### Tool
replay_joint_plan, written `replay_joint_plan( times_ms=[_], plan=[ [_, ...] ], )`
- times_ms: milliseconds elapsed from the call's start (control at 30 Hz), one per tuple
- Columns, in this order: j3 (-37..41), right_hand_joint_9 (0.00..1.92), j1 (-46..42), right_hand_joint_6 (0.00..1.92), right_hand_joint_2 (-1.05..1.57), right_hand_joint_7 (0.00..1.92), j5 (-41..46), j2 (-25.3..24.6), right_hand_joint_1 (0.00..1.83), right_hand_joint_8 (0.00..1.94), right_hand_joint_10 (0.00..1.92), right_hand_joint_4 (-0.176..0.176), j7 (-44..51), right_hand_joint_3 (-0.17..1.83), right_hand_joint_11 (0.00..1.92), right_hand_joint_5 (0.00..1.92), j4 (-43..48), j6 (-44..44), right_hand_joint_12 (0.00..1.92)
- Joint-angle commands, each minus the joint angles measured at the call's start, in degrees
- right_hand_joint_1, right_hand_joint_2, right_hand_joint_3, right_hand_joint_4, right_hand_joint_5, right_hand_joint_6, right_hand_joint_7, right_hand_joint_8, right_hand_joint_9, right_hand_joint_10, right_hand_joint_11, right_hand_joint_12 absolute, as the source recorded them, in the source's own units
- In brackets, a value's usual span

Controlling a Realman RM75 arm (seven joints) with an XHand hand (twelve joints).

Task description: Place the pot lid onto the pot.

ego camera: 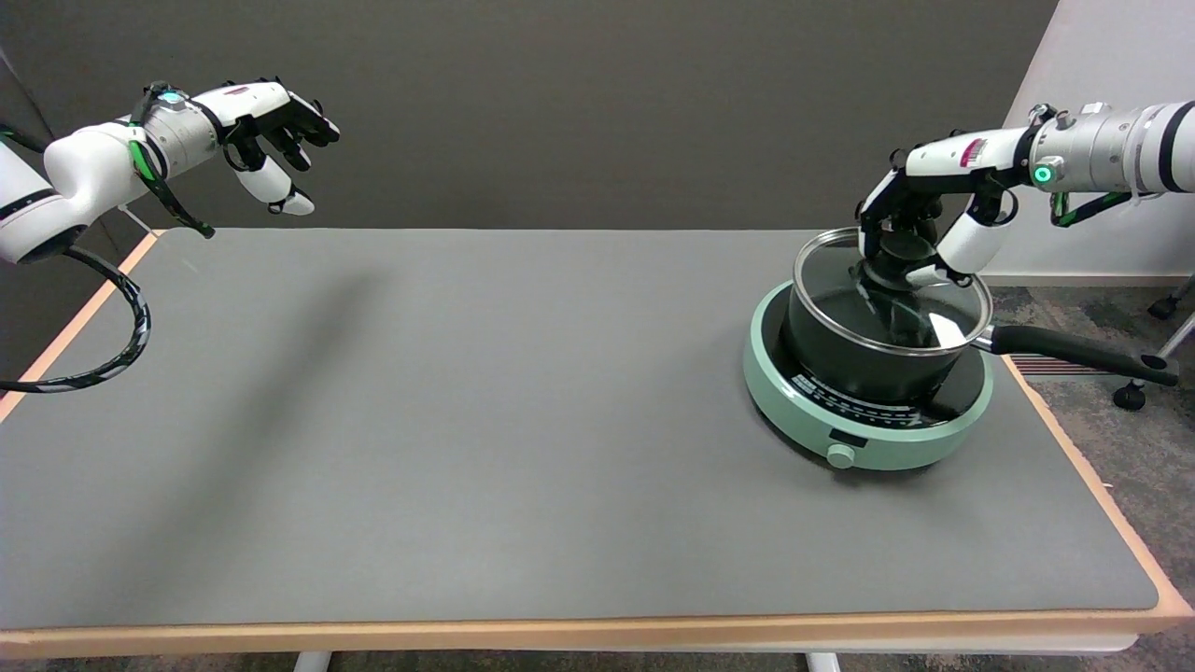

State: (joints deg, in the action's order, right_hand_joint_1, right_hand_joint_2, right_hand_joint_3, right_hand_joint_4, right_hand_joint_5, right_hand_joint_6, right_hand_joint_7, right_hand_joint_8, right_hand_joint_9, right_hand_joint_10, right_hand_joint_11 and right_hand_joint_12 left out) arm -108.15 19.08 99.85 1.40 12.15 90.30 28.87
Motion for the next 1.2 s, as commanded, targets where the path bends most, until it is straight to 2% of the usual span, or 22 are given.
replay_joint_plan(
  times_ms=[33,167,233,333,367,400,567,833,1200],
  plan=[
    [0.05,0.86,0.2,0.59,0.66,0.91,-0.11,-0.37,1.08,0.52,0.96,0.176,0.02,0.87,0.34,0.73,-0.5,0.8,1.7],
    [0.85,0.84,0.18,0.54,0.64,0.89,-0.74,-0.74,1.06,0.45,0.89,0.161,0.03,0.88,0.29,0.72,-0.87,0.76,1.63],
    [1.02,0.81,0.28,0.47,0.64,0.86,-1.24,-0.63,1.06,0.39,0.81,0.141,0.02,0.87,0.28,0.71,-0.5,1.01,1.56],
    [2.29,0.78,0.36,0.42,0.65,0.82,-2.12,-0.68,1.05,0.34,0.73,0.129,0.02,0.87,0.32,0.69,-0.5,1.04,1.45],
    [2.94,0.76,0.54,0.44,0.62,0.79,-2.68,-0.77,1.05,0.34,0.72,0.122,0.02,0.93,0.32,0.66,-0.5,1.09,1.43],
    [3.37,0.75,0.68,0.38,0.63,0.77,-3.06,-0.85,1.08,0.3,0.68,0.116,0.02,0.9,0.34,0.66,-0.5,1.12,1.39],
    [5.53,0.72,2.45,0.31,0.6,0.73,-5.21,-1.3,1.11,0.27,0.6,0.098,0.02,0.95,0.38,0.62,-0.2,1.28,1.34],
    [5.94,0.66,11.69,0.24,0.54,0.65,-9.61,-3.08,1.09,0.21,0.53,0.082,0.02,1.02,0.42,0.54,0.86,1.49,1.3],
    [4.77,0.67,12.29,0.23,0.53,0.66,-9.69,-3.28,1.08,0.2,0.52,0.083,0.02,1.03,0.48,0.53,2.83,2.08,1.26]
  ],
)
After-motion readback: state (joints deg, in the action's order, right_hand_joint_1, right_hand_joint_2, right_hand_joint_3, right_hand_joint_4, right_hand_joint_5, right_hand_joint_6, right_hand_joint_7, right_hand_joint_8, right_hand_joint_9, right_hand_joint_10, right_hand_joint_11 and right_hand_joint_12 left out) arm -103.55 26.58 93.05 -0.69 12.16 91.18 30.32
